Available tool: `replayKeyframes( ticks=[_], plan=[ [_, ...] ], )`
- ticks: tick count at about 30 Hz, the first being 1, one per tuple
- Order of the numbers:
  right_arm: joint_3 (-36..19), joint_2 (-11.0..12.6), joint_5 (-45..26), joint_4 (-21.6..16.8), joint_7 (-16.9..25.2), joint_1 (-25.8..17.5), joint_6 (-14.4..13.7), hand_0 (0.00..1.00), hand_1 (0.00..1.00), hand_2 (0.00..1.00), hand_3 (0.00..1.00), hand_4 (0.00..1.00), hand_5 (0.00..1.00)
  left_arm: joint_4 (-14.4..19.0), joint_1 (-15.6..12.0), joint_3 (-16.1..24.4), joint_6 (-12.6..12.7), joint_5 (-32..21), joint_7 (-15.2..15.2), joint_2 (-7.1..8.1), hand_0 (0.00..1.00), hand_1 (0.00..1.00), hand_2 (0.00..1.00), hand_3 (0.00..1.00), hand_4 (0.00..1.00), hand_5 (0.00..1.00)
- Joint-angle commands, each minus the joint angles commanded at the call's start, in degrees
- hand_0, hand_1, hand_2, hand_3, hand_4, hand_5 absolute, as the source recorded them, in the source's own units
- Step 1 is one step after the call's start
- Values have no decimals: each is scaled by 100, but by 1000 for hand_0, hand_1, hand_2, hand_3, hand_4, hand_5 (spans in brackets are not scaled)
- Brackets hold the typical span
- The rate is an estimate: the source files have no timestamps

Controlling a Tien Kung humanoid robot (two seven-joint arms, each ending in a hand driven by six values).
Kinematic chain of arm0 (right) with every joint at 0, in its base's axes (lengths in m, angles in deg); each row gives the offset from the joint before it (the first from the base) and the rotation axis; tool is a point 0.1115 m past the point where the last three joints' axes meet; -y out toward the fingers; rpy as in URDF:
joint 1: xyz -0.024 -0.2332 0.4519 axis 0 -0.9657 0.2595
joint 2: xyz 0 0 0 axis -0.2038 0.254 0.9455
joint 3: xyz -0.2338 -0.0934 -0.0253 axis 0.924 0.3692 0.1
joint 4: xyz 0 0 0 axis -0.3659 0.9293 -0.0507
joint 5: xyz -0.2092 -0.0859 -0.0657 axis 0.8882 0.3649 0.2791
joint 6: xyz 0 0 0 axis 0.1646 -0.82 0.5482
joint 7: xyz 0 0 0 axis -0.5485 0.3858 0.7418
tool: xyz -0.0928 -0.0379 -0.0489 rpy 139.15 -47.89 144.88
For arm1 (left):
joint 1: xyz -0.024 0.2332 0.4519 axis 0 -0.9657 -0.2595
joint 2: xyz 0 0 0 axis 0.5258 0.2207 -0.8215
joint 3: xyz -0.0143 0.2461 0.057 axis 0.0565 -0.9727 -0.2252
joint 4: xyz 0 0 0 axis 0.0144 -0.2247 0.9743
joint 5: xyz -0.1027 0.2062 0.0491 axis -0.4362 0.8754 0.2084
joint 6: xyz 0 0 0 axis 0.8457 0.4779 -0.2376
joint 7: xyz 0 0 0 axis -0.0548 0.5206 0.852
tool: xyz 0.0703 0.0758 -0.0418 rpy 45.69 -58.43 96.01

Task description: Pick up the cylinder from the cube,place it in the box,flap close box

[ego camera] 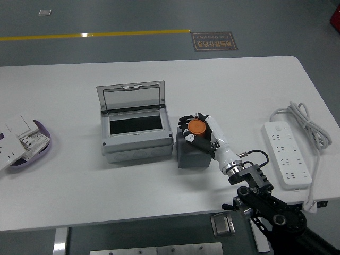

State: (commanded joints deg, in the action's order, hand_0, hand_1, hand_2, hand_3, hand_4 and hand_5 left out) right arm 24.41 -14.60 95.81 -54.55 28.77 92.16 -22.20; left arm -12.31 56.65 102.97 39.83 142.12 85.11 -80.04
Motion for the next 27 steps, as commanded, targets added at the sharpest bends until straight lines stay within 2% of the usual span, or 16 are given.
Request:
replayKeyframes(
  ticks=[5, 6, 11, 12, 13, 17, 18, 23, 24, 27],
  plan=[
    [0, -3, 3, -62, 76, 33, -160, 428, 457, 457, 374, 2, 2, 0, -1, 1, -1, -1, -2, -2, 598, 581, 557, 601, 664, 254],
    [-5, -3, 20, -99, 83, 50, -209, 385, 429, 428, 270, 2, 2, 0, -1, 4, -1, 0, -2, -3, 598, 581, 557, 601, 663, 253],
    [-34, -45, 31, -528, 48, 116, -461, 385, 429, 428, 270, 2, 2, 0, 0, 13, -5, 18, -2, 1, 598, 581, 557, 601, 663, 253],
    [-44, -54, 57, -629, 31, 130, -498, 370, 390, 351, 206, 2, 2, 0, -1, 15, -5, 20, -2, 1, 598, 581, 556, 602, 663, 253],
    [-51, -61, 92, -743, 11, 149, -534, 370, 390, 351, 206, 2, 2, 0, -2, 19, -6, 25, -1, 2, 598, 581, 556, 602, 663, 253],
    [-13, -70, 416, -1132, -206, 339, -669, 370, 390, 351, 206, 2, 2, 0, -14, 29, -8, 39, 7, 1, 598, 581, 556, 602, 663, 253],
    [30, -69, 535, -1193, -309, 433, -712, 313, 334, 316, 201, 2, 2, 0, -18, 36, -9, 48, 10, 3, 598, 581, 556, 602, 664, 253],
    [288, -88, 1100, -1253, -794, 867, -895, 313, 334, 316, 201, 2, 2, 0, -16, 65, -14, 87, 20, 16, 598, 581, 556, 602, 664, 253],
    [355, -97, 1226, -1239, -913, 959, -930, 63, 216, 306, 197, 2, 2, 0, -13, 71, -15, 92, 21, 19, 598, 580, 556, 601, 663, 256],
    [610, -129, 1628, -1137, -1316, 1258, -946, 63, 216, 306, 197, 2, 2, 0, -7, 82, -19, 108, 27, 28, 598, 580, 556, 601, 663, 256]
  ],
)
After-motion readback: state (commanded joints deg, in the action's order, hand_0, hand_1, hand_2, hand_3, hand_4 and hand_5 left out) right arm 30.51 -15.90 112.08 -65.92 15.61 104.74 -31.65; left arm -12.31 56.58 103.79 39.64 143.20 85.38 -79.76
